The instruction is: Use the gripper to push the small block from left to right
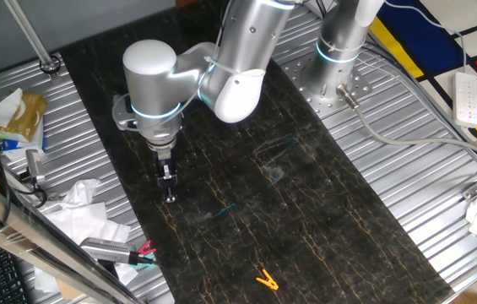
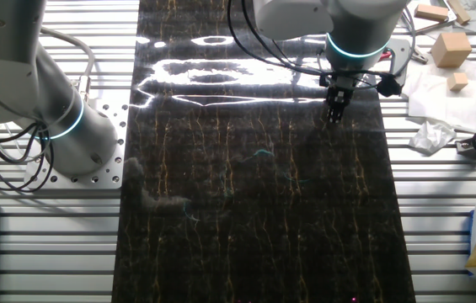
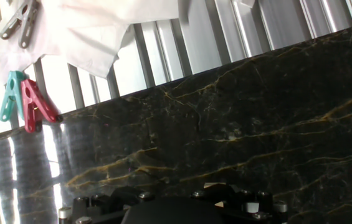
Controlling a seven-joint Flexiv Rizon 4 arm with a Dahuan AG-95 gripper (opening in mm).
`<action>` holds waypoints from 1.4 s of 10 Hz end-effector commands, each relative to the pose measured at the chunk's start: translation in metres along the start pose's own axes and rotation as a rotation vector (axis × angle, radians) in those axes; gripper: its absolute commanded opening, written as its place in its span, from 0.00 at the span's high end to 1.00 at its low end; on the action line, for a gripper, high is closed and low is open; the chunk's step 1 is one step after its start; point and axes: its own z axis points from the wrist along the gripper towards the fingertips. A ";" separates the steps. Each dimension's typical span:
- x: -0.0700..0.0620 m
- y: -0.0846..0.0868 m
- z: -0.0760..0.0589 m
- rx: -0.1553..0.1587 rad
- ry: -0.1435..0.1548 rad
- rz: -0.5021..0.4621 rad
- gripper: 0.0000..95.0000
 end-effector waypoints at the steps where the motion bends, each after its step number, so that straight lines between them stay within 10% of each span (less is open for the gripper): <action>1: 0.000 0.000 0.001 0.005 0.001 0.000 0.20; 4: 0.000 0.000 0.001 0.002 0.000 -0.001 0.20; 5: 0.001 0.000 0.001 0.001 0.000 0.000 0.00; 14: 0.003 0.010 0.001 -0.009 -0.001 0.031 0.00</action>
